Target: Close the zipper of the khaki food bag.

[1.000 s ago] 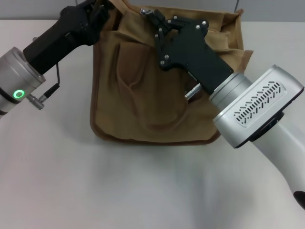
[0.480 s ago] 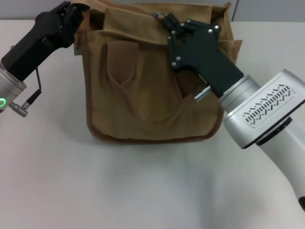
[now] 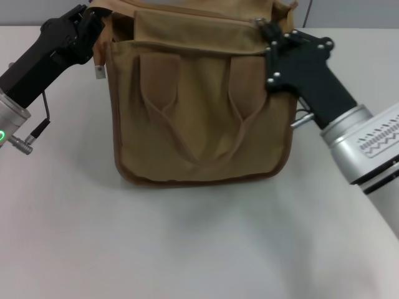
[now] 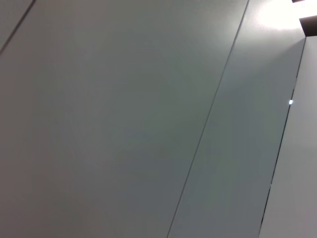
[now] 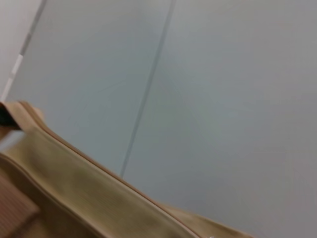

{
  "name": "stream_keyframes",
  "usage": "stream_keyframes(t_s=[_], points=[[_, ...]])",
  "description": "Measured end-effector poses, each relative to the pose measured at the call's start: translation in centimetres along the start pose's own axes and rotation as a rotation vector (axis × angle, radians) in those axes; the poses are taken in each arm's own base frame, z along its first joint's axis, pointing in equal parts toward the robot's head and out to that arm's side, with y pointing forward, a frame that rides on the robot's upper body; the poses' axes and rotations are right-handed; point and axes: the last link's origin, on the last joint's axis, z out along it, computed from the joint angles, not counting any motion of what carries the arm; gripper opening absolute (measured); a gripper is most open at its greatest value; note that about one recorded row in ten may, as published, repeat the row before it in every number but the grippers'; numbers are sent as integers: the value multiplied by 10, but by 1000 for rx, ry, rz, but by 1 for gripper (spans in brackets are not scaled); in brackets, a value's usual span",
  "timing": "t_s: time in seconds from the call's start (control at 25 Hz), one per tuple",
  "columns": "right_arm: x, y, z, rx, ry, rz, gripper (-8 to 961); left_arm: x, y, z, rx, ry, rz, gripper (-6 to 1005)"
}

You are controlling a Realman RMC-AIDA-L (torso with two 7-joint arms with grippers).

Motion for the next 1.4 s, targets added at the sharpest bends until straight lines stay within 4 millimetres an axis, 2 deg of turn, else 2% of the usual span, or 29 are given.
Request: stream_keyframes(t_s=[0.32, 0.72, 0.88, 1.08, 1.16, 1.24, 1.36, 1.4], points=[[11, -27, -24, 152, 36, 45, 4, 0, -1, -1, 13, 4, -3, 41], [6, -44, -51, 219, -61, 200, 22, -3, 1, -11, 21, 5, 0, 41], [6, -44, -53, 194, -69, 245, 177, 0, 4, -14, -3, 12, 10, 41], [1, -38, -57, 135, -107, 302, 295, 7, 8, -26, -42, -7, 72, 126], [-1, -39, -65, 122, -132, 342, 334, 10, 15, -38, -103, -70, 167, 229], [-4, -45, -76, 101, -172, 408, 374, 11, 19, -51, -133, -124, 232, 332], [-9, -56, -90, 21, -210, 491, 433, 12, 21, -58, -146, -163, 264, 432], [-14, -63, -98, -64, -224, 526, 507, 11, 22, -62, -150, -179, 271, 465]])
